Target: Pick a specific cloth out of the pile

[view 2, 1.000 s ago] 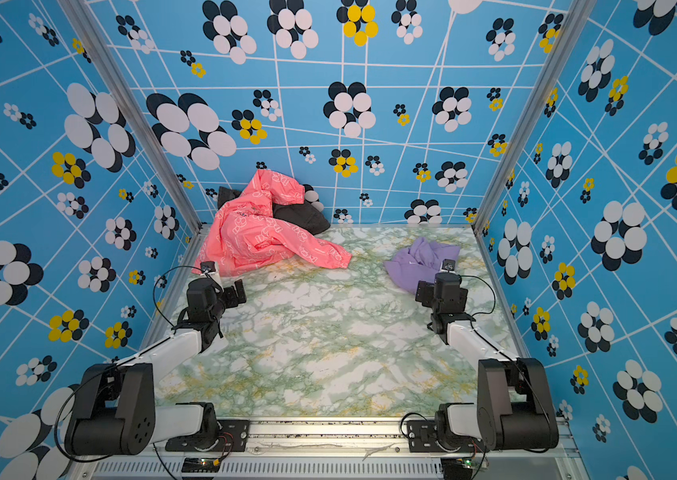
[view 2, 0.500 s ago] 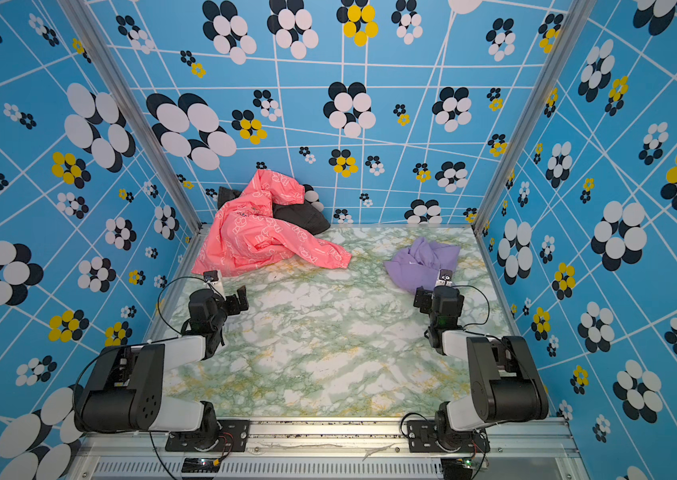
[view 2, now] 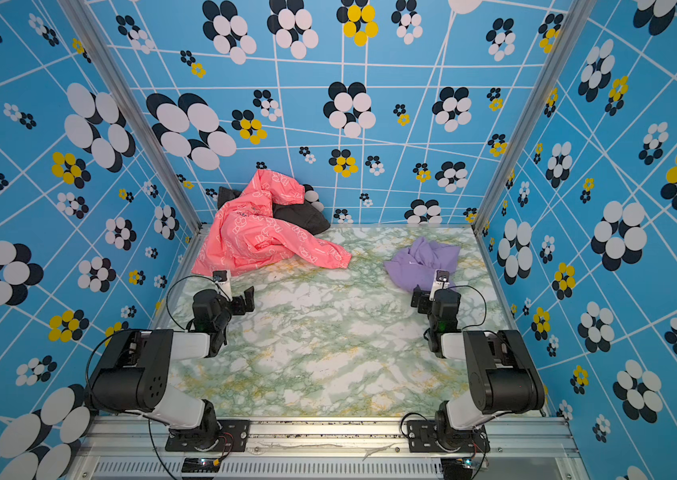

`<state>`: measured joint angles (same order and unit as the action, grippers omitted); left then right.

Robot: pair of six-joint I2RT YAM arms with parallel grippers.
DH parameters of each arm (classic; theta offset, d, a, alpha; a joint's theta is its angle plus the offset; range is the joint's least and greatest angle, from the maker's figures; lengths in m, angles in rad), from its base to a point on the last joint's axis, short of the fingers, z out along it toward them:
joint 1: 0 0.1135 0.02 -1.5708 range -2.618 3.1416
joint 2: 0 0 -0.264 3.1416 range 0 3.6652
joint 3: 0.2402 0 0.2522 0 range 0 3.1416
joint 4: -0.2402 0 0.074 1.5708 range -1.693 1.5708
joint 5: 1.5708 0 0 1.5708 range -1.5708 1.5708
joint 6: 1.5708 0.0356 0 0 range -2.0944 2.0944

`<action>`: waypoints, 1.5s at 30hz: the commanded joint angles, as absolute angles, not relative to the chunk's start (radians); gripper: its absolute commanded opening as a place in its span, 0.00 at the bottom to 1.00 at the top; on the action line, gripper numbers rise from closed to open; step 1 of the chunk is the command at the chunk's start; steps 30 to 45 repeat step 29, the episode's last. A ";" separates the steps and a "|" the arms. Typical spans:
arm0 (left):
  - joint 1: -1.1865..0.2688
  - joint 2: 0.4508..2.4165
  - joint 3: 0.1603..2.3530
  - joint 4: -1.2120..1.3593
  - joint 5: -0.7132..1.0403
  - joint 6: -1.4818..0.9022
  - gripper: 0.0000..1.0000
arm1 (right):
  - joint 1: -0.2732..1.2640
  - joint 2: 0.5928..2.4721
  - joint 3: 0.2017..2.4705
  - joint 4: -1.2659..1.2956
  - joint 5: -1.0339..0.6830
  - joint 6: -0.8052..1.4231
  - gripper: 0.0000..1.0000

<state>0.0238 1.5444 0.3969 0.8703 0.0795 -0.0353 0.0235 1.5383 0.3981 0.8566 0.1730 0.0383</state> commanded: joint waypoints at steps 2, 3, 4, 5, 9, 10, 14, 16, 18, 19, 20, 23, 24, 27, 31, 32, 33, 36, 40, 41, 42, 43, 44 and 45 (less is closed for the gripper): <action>0.015 1.546 0.383 0.910 0.084 -0.017 0.99 | 0.018 1.543 0.390 0.887 0.161 0.028 0.99; 0.015 1.545 0.382 0.915 0.084 -0.017 0.99 | 0.018 1.541 0.390 0.885 0.162 0.027 0.99; 0.014 1.548 0.379 0.921 0.083 -0.016 0.99 | 0.018 1.542 0.390 0.885 0.162 0.028 0.99; 0.014 1.548 0.380 0.919 0.084 -0.016 0.99 | 0.018 1.542 0.390 0.885 0.161 0.028 0.99; 0.011 1.548 0.383 0.914 0.080 -0.014 0.99 | 0.018 1.542 0.390 0.885 0.162 0.028 0.99; 0.012 1.548 0.383 0.914 0.080 -0.014 0.99 | 0.018 1.541 0.390 0.885 0.161 0.028 0.99; 0.002 1.548 0.386 0.907 0.066 -0.006 0.99 | 0.018 1.543 0.390 0.885 0.162 0.029 0.99; 0.002 1.548 0.386 0.908 0.066 -0.006 0.99 | 0.018 1.543 0.392 0.885 0.162 0.029 0.99; 0.002 1.549 0.388 0.907 0.066 -0.007 0.99 | 0.018 1.543 0.390 0.885 0.162 0.028 0.99; 0.002 1.550 0.390 0.905 0.066 -0.008 0.99 | 0.018 1.543 0.390 0.885 0.161 0.028 0.99; 0.002 1.549 0.388 0.905 0.067 -0.006 0.99 | 0.018 1.543 0.391 0.885 0.162 0.029 0.99; 0.003 1.551 0.393 0.897 0.066 -0.008 0.99 | 0.018 1.543 0.391 0.885 0.162 0.028 0.99; 0.003 1.551 0.393 0.897 0.068 -0.009 0.99 | 0.018 1.543 0.392 0.885 0.162 0.029 0.99; 0.003 1.551 0.393 0.897 0.068 -0.008 0.99 | 0.018 1.543 0.391 0.885 0.161 0.029 0.99; 0.002 1.548 0.387 0.907 0.066 -0.006 0.99 | 0.018 1.542 0.391 0.885 0.162 0.029 0.99; 0.002 1.548 0.387 0.907 0.066 -0.006 0.99 | 0.018 1.542 0.391 0.885 0.162 0.029 0.99; 0.002 1.548 0.387 0.907 0.066 -0.006 0.99 | 0.018 1.542 0.391 0.885 0.162 0.029 0.99; 0.002 1.548 0.387 0.907 0.066 -0.006 0.99 | 0.018 1.542 0.391 0.885 0.162 0.029 0.99; 0.002 1.548 0.387 0.907 0.066 -0.006 0.99 | 0.018 1.542 0.391 0.885 0.162 0.029 0.99; 0.002 1.548 0.387 0.907 0.066 -0.006 0.99 | 0.018 1.542 0.391 0.885 0.162 0.029 0.99; 0.002 1.548 0.387 0.907 0.066 -0.006 0.99 | 0.018 1.542 0.391 0.885 0.162 0.029 0.99; 0.002 1.548 0.387 0.907 0.066 -0.006 0.99 | 0.018 1.542 0.391 0.885 0.162 0.029 0.99; 0.002 1.548 0.387 0.907 0.066 -0.006 0.99 | 0.018 1.542 0.391 0.885 0.162 0.029 0.99; 0.002 1.548 0.387 0.907 0.066 -0.006 0.99 | 0.018 1.542 0.391 0.885 0.162 0.029 0.99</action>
